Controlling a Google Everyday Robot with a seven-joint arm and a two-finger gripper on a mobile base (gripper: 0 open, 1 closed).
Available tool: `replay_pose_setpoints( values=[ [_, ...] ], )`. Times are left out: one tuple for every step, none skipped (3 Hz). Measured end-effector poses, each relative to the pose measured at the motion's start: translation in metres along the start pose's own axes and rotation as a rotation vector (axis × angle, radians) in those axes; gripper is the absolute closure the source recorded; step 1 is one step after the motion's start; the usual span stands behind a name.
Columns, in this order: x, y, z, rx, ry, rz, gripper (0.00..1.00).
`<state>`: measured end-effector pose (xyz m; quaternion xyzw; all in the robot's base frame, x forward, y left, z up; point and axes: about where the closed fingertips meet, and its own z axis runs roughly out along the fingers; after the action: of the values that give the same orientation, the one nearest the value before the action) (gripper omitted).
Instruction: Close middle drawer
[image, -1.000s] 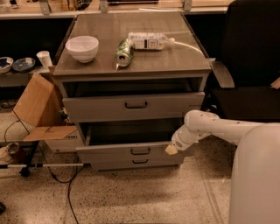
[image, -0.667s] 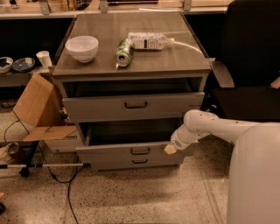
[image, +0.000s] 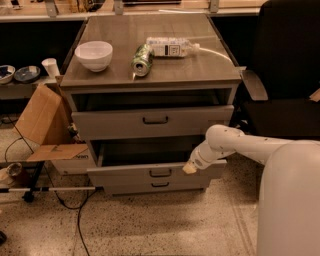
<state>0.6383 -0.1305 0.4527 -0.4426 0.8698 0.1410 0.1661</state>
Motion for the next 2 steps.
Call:
replay_pose_setpoints(
  values=[
    [-0.0122, 0.0033, -0.0013, 0.002, -0.023, -0.030, 0.14],
    [-0.0167, 0.0063, -0.0023, 0.002, -0.031, -0.042, 0.00]
  ],
)
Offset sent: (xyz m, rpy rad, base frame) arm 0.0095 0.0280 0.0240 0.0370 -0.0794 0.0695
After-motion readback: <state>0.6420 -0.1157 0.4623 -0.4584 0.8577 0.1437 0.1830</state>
